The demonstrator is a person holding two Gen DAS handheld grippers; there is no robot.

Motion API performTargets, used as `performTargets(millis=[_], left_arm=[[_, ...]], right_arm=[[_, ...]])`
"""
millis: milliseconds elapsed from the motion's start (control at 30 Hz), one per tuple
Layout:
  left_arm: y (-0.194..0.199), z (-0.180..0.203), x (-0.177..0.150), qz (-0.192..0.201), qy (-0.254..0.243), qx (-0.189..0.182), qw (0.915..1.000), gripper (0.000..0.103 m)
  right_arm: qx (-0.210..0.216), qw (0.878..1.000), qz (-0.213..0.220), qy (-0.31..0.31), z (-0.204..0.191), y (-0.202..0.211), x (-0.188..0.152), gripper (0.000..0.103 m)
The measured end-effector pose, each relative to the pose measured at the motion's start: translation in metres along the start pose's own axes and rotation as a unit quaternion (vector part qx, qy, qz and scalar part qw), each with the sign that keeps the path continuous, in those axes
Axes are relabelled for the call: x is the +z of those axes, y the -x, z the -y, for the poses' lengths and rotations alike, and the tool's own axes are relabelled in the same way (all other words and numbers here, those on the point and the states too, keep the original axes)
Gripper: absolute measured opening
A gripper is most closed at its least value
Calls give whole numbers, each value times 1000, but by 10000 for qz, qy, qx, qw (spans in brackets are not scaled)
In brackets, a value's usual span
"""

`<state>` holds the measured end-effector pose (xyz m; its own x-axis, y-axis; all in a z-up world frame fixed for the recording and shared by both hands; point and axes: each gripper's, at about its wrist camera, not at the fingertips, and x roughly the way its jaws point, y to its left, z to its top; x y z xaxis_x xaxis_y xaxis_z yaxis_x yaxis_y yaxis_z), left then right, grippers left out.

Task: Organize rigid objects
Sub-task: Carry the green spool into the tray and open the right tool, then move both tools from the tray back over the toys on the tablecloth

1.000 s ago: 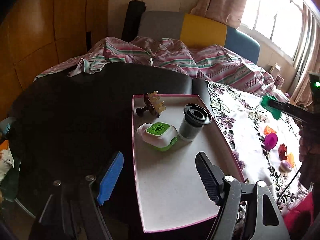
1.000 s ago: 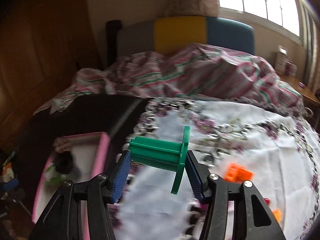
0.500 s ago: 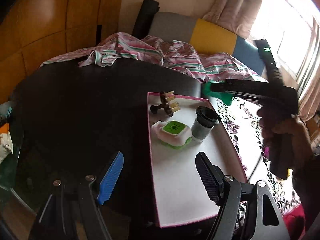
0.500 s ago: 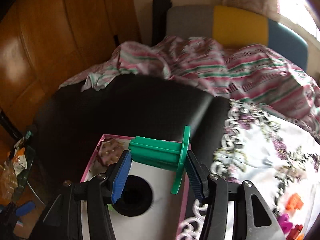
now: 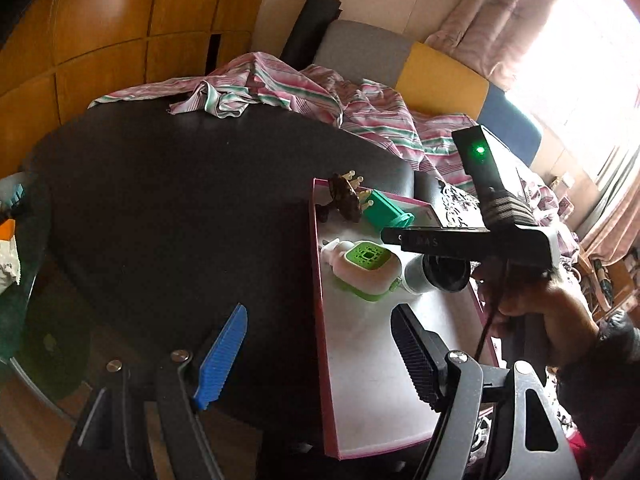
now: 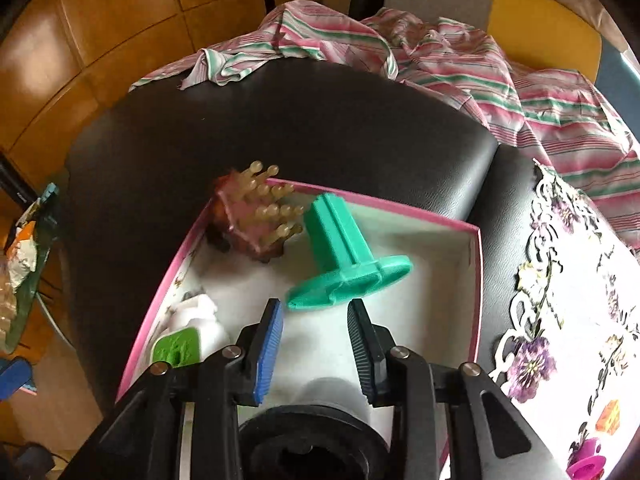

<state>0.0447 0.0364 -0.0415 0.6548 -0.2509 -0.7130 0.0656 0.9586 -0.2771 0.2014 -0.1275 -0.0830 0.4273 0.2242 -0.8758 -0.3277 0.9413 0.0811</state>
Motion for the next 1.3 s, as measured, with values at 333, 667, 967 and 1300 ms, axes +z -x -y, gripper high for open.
performTargets(millis=[333,667,967,1300], left_arm=[[2,1,-1,-6,-18,30,10000,75],[5,9,-4,-23,-187,337,9993,75],[12,20,-4,67,-369,483,9981,75],[13,34,-5,53,-572,475,9972,75]], right_arm=[[105,9993,310,-194,-2,24,-6,44],[-22,9946,926,-467,5,68,-13,46],[-52,9899,1314,-527,7,102,-32,47],[-205,9870,1480,-600,20,130,-67,47]])
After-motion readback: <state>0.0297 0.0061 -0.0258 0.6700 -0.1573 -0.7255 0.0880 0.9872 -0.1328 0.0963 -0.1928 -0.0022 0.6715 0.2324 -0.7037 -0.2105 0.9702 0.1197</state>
